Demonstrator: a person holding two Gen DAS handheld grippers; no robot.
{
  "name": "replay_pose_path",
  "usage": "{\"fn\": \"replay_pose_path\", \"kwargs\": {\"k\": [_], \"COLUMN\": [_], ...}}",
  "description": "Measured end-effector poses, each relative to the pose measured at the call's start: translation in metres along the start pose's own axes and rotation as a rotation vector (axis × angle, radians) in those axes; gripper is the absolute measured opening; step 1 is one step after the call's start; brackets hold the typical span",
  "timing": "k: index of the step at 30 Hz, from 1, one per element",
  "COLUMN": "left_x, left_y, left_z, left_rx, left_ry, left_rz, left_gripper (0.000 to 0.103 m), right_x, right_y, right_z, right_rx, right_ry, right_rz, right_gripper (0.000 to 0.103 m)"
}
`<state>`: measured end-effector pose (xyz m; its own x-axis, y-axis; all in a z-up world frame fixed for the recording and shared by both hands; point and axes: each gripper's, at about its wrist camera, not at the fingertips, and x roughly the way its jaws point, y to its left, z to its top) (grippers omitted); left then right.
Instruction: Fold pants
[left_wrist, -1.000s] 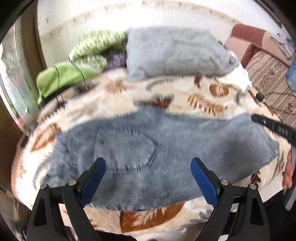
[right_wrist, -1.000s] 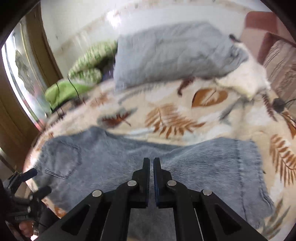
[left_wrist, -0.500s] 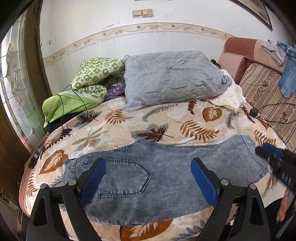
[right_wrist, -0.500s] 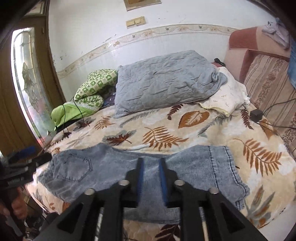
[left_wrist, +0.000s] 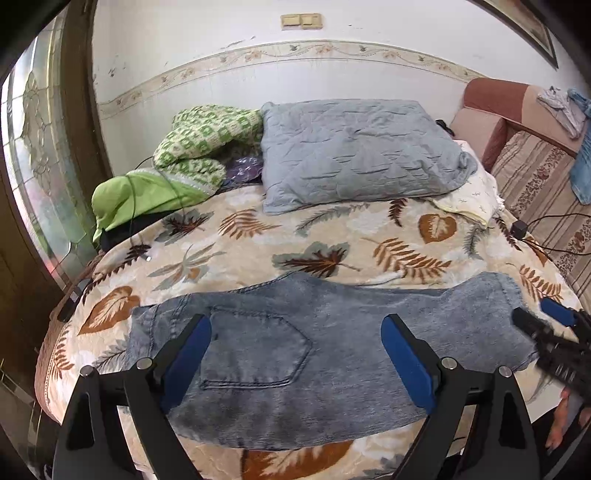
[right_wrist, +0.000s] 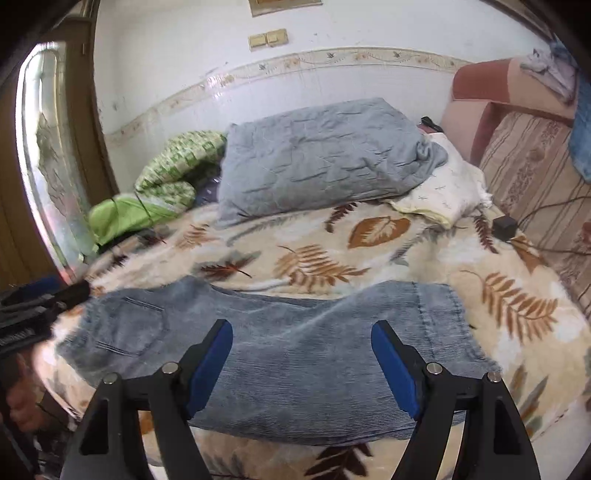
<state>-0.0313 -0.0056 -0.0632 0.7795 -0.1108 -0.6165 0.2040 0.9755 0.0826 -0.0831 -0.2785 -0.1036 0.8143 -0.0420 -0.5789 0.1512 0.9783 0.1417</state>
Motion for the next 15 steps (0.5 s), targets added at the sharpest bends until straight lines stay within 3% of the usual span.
{"fn": "replay_pose_path", "kwargs": {"k": [6, 10, 15], "left_x": [0.03, 0.052, 0.082], "left_y": [0.054, 0.095, 0.098], "left_z": [-0.025, -0.039, -0.05], "left_rx": [-0.049, -0.159, -0.154], "left_ry": [0.091, 0.154, 0.211], "left_rz": [0.093, 0.16, 0.245], "left_gripper": [0.094, 0.094, 0.094], "right_x": [0.01, 0.021, 0.036], "right_y": [-0.07, -0.113, -0.113], "right_z": [-0.001, -0.011, -0.02], "right_rx": [0.207, 0.342, 0.323], "right_ry": [0.085, 0.172, 0.246], "right_rz": [-0.075, -0.018, 0.055], "right_gripper": [0.08, 0.079, 0.056]}}
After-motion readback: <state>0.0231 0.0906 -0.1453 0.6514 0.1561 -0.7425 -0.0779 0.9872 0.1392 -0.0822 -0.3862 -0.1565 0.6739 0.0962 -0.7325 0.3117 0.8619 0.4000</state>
